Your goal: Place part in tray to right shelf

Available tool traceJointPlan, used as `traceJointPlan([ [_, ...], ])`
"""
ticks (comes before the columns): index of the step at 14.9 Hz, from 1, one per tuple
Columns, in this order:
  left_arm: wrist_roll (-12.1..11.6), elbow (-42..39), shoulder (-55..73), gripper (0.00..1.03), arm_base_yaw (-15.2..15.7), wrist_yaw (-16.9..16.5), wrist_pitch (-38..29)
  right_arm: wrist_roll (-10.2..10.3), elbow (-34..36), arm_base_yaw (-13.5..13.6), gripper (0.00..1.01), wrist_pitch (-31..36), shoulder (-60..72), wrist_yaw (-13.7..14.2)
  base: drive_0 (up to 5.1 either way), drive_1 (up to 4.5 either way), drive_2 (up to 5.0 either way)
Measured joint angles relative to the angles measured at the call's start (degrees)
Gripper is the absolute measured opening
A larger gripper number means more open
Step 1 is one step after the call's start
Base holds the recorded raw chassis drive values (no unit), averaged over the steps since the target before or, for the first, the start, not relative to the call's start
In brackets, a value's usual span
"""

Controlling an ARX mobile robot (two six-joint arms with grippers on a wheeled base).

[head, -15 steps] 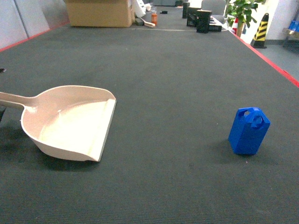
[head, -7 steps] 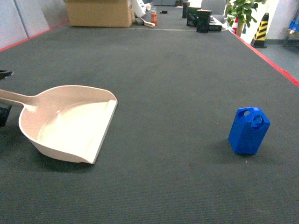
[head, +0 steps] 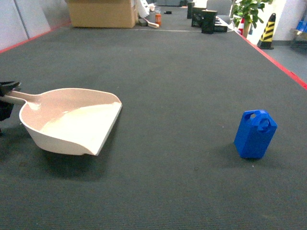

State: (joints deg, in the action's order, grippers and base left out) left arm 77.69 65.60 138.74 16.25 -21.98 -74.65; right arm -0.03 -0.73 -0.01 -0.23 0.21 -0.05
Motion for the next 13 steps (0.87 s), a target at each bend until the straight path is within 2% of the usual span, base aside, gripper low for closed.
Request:
traceJointPlan([
  [2, 0.63, -2.32, -1.42, 0.12, 0.00, 0.48, 0.22, 0.00, 0.00, 0.00, 0.98, -0.02, 0.00, 0.02, 0.0, 0.00, 0.0],
  [4, 2.69, -6.58, -4.31, 0.12, -0.22, 1.20, 0.83, 0.00, 0.00, 0.00, 0.98, 0.00, 0.00, 0.02, 0.0, 0.00, 0.0],
  [6, 5.25, -12.81, -9.03, 0.12, -2.19, 1.44, 1.36, 0.00, 0.00, 0.00, 0.98, 0.00, 0.00, 0.02, 0.0, 0.00, 0.0],
  [7, 5.79, -14.49, -11.30, 0.12, -3.34, 1.88, 1.38, 0.00, 0.00, 0.00, 0.98, -0.02, 0.00, 0.02, 0.0, 0.00, 0.0],
  [8, 5.88, -15.72, -13.31, 0.12, -4.46, 2.45, 1.36, 0.00, 0.00, 0.00, 0.98, 0.00, 0.00, 0.02, 0.0, 0.00, 0.0],
  [9, 5.84, -17.51, -17.42, 0.12, -6.95, 3.54, 1.22, 0.00, 0.00, 0.00, 0.98, -0.02, 0.00, 0.02, 0.0, 0.00, 0.0],
  [11, 3.78, -18.60, -21.18, 0.12, -11.82, 7.10, 0.85, 0.00, 0.00, 0.00, 0.98, 0.00, 0.00, 0.02, 0.0, 0.00, 0.0],
  [13, 2.80, -18.95, -21.14, 0.12, -15.91, 7.82, 1.40, 0.00, 0.00, 0.00, 0.98, 0.00, 0.00, 0.02, 0.0, 0.00, 0.0],
])
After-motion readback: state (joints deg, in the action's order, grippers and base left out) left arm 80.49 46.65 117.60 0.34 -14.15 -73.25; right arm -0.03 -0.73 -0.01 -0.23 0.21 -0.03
